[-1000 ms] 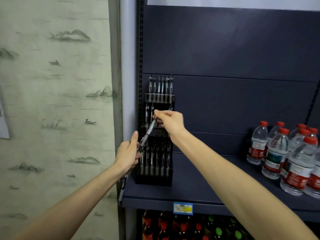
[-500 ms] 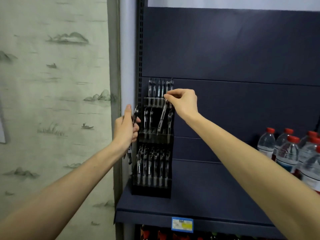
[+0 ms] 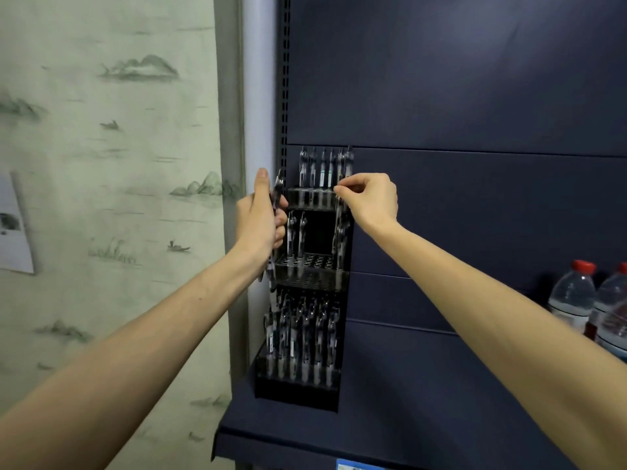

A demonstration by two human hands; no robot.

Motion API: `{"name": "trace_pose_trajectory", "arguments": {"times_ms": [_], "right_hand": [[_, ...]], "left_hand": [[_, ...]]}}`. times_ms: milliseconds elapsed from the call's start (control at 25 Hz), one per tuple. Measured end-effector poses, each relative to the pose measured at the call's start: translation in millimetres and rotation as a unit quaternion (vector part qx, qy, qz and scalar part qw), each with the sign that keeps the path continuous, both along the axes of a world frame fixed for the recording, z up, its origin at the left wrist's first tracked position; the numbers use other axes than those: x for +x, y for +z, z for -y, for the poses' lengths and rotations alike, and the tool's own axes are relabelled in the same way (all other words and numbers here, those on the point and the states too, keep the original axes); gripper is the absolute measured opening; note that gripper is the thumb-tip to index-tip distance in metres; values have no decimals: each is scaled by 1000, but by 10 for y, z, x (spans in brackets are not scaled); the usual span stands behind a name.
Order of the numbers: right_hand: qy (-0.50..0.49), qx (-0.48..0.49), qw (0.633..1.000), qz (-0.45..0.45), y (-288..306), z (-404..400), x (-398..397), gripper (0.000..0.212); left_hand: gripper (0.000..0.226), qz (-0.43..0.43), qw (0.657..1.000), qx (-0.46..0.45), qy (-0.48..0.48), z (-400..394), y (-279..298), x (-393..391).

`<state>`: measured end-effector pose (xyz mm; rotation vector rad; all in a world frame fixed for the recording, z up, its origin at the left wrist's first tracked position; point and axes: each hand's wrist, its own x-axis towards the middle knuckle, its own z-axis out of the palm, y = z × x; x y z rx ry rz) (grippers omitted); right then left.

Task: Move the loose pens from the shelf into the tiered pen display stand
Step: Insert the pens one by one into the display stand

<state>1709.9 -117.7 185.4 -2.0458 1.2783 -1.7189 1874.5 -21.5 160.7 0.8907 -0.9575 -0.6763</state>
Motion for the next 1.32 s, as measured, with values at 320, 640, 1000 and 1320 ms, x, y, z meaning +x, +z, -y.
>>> {"name": "trace_pose_trajectory", "arguments": {"times_ms": [320, 640, 1000, 1320], "right_hand": [[-24, -2, 1000, -20, 12, 85, 28, 11], [-38, -1, 999, -35, 4, 132, 3, 13], [-31, -4, 991, -130, -35, 154, 64, 12], [-58, 44, 972, -225, 29, 95, 76, 10]], "left_hand": [[59, 1, 1000, -14, -6, 154, 1, -61], [57, 15, 999, -31, -3, 173, 14, -109], [57, 21, 999, -41, -9, 195, 44, -46], [57, -4, 1000, -11, -19, 250, 65, 21]]}}
